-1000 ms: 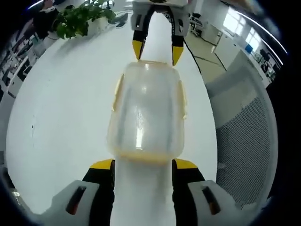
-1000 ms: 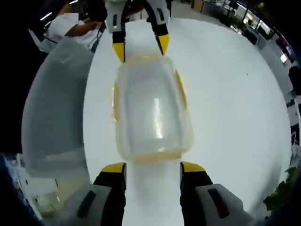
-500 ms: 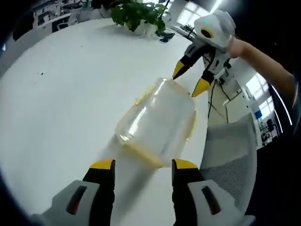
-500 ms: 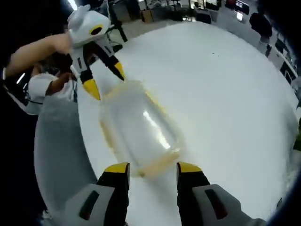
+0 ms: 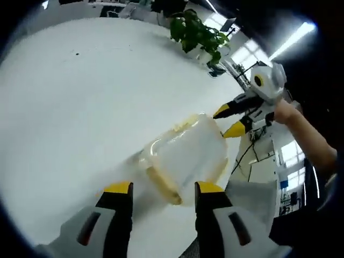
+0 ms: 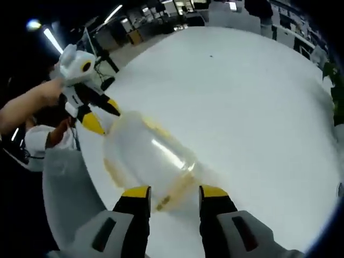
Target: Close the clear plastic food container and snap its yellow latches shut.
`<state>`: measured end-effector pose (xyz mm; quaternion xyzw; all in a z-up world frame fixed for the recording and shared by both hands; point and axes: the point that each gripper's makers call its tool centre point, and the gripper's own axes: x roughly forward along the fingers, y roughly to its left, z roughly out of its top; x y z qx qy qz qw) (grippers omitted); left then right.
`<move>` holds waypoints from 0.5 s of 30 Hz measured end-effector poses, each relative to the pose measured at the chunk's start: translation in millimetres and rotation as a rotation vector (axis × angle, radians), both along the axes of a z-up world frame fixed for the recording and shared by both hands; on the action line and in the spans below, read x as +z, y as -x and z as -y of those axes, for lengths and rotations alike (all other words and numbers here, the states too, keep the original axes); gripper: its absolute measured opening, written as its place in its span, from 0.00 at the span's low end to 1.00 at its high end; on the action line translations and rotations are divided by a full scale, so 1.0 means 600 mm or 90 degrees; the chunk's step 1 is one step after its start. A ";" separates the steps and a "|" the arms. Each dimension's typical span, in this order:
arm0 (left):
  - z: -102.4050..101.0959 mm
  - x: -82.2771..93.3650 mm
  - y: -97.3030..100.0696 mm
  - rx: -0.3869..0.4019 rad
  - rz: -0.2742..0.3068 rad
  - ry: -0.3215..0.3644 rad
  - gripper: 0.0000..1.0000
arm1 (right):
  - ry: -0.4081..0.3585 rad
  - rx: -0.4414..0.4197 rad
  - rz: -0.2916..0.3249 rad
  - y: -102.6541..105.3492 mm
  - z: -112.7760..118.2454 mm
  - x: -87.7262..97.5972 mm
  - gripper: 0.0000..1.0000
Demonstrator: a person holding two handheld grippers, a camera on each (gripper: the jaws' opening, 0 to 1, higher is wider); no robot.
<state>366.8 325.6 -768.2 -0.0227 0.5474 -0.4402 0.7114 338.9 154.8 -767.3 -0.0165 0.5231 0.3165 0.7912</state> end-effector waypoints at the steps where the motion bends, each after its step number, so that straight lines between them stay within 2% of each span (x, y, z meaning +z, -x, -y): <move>1: -0.001 -0.002 0.001 0.011 -0.008 -0.002 0.45 | -0.006 -0.010 -0.006 0.001 0.001 -0.003 0.35; 3: 0.002 -0.005 0.002 0.012 -0.008 0.001 0.46 | -0.018 -0.027 0.002 0.000 0.000 -0.004 0.37; 5: 0.001 -0.010 0.008 0.032 -0.019 -0.007 0.45 | -0.027 -0.051 -0.006 0.000 0.003 -0.007 0.36; 6: 0.004 -0.011 0.007 0.048 -0.028 -0.002 0.45 | -0.048 -0.070 -0.019 0.003 0.000 -0.006 0.35; 9: 0.013 -0.010 0.005 0.094 -0.047 0.023 0.43 | -0.076 -0.110 -0.023 0.001 -0.002 -0.004 0.33; 13: 0.017 -0.011 0.010 0.095 -0.041 0.015 0.42 | -0.076 -0.123 -0.025 0.008 -0.002 -0.013 0.32; 15: 0.016 -0.015 0.010 0.093 -0.040 0.006 0.42 | -0.104 -0.151 -0.034 0.007 -0.008 -0.011 0.31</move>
